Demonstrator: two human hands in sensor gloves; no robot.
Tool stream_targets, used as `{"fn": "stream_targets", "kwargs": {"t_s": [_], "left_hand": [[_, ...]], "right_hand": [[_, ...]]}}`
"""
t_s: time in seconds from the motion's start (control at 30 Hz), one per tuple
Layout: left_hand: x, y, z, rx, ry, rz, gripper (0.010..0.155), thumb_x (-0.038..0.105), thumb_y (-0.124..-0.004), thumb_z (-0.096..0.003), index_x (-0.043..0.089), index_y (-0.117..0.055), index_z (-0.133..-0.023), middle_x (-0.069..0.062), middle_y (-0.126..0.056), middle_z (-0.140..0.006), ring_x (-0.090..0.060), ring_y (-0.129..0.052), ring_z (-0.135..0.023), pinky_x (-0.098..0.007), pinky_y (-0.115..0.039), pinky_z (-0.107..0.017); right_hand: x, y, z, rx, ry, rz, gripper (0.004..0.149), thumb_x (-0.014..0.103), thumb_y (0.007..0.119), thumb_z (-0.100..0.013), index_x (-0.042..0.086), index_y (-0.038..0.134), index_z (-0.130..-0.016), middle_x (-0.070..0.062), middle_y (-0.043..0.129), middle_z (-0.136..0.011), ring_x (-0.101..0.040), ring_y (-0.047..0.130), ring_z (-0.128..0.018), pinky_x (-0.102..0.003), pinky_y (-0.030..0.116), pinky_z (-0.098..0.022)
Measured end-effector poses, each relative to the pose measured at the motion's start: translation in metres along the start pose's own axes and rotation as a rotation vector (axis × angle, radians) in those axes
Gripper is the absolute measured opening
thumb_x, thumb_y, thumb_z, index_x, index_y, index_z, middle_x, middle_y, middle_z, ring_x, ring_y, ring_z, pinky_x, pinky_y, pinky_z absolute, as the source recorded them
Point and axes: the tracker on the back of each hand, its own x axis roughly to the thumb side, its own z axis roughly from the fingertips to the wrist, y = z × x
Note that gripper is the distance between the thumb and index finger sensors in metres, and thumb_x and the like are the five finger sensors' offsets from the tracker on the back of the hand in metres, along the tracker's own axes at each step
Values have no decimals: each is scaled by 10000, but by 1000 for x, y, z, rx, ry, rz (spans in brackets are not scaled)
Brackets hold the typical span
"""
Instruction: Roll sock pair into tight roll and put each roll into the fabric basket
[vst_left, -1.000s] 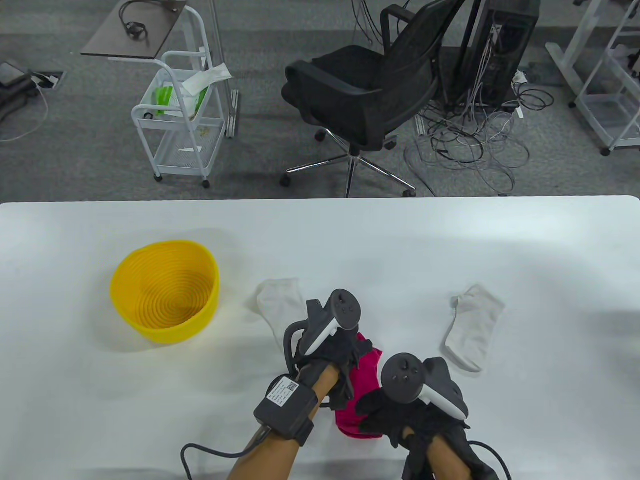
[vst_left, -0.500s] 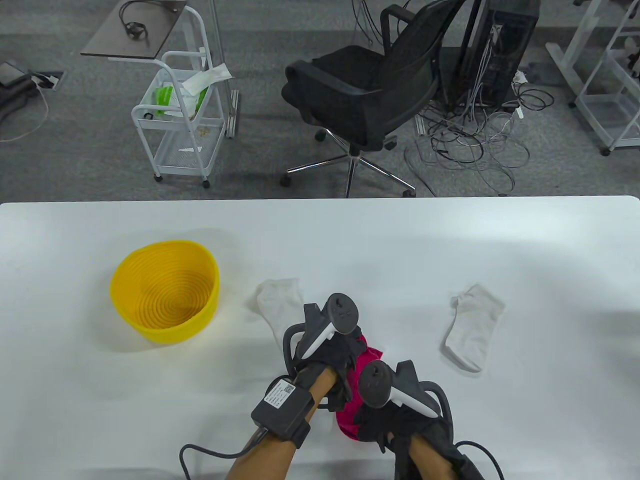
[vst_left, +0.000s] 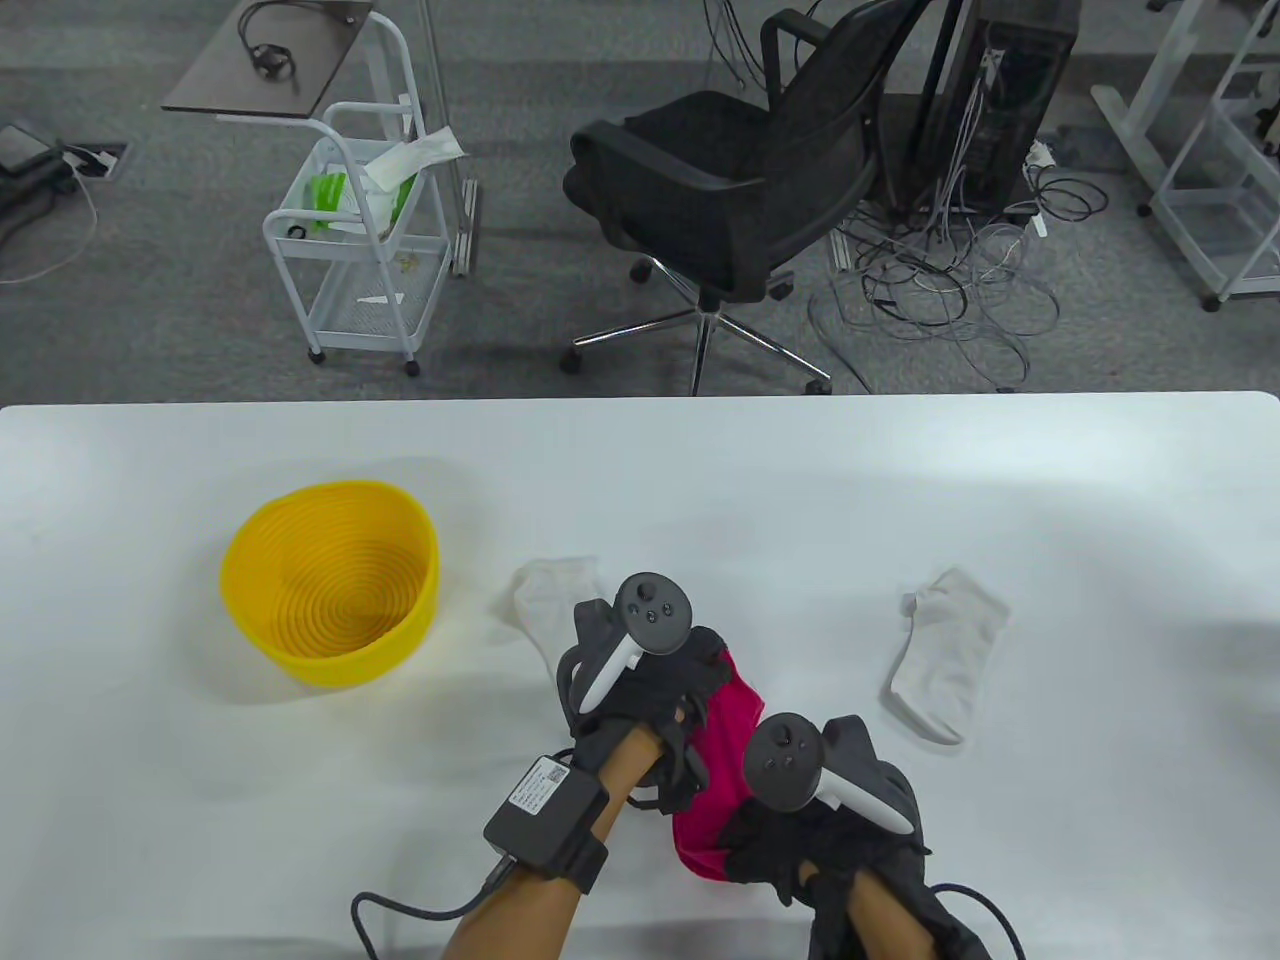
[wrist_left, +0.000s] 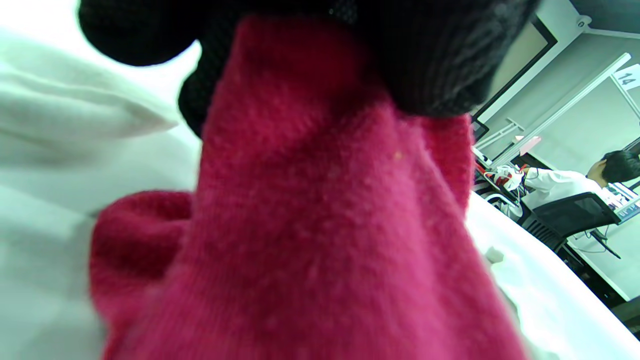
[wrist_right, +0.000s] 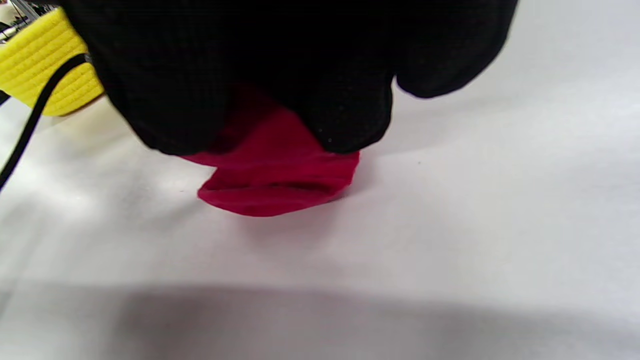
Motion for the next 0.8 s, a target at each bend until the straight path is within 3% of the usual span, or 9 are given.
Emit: {"fn": "stream_targets", "kwargs": {"t_s": [0.47, 0.8], "left_hand": [[-1, -19, -6, -22, 15, -127, 446, 433, -833, -359, 374, -872, -799, 17, -1042, -661, -202, -1022, -437, -438, -774, -424], [1, -26, -5, 65, 27, -298, 475, 466, -866, -325, 397, -877, -794, 25, -915, -834, -207, -969, -563, -445, -726, -500]], "right_hand": [[5, 20, -18, 64, 81, 95, 406, 441, 929, -379, 343, 908, -772, 67, 982, -771, -184, 989, -686, -488, 786, -539], [6, 22, -20, 77, 88, 103, 412, 446, 932, -374, 348, 906, -774, 72, 978, -773, -182, 989, -689, -489, 784, -543]]}}
